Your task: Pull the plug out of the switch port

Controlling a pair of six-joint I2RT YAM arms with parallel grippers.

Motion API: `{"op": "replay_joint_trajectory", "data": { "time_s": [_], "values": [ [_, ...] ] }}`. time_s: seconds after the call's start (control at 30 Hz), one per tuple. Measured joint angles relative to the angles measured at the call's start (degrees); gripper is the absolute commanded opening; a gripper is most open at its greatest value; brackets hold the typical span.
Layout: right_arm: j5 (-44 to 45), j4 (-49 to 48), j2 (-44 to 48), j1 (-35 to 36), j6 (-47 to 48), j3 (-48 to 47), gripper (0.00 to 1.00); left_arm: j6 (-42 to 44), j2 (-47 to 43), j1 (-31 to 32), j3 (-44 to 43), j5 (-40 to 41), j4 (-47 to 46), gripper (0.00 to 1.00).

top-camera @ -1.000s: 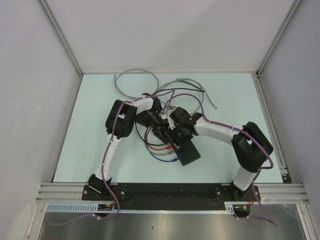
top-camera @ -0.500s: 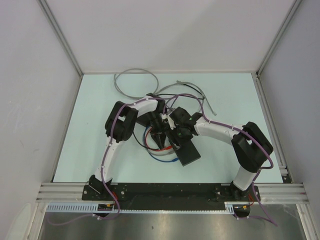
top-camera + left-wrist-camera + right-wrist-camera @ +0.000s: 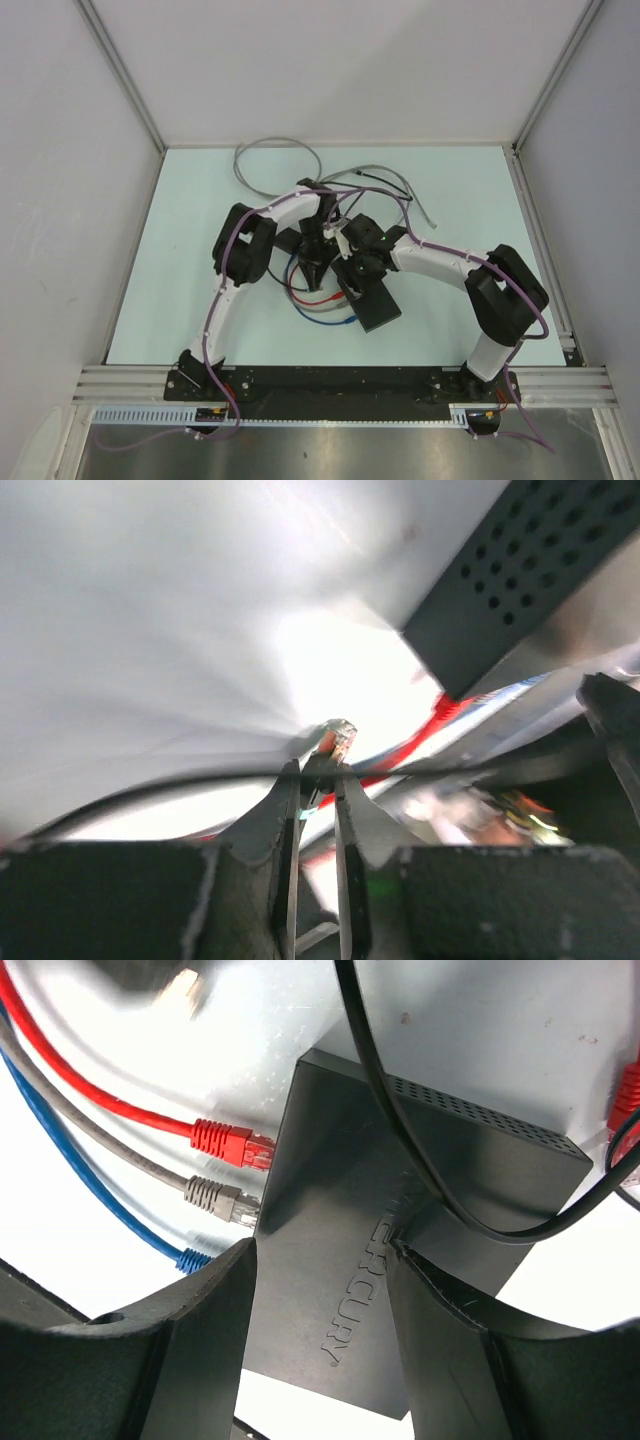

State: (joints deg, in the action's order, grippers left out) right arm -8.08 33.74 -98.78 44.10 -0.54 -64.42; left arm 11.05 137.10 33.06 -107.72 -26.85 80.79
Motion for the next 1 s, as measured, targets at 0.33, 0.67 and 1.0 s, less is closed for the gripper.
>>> {"op": "replay_joint_trajectory", "data": {
  "time_s": [0.33, 0.67, 1.0],
  "values": [
    [-1.4, 1.6, -0.5, -1.1, 8.6, -3.7, 0.67, 22.1, -3.4, -5.5, -8.1, 8.7, -3.4, 0.0],
    [-0.5, 1.8, 0.2, -1.9, 14.7, -5.9, 0.71, 21.0, -4.0, -9.7, -8.3, 10.3, -3.6, 0.51],
    [-1.1, 2.0, 3.9, -4.2, 16.0, -5.8, 0.73, 11.1, -18.8, -9.3, 6.6, -14.5, -11.6, 0.6]
  ]
}}
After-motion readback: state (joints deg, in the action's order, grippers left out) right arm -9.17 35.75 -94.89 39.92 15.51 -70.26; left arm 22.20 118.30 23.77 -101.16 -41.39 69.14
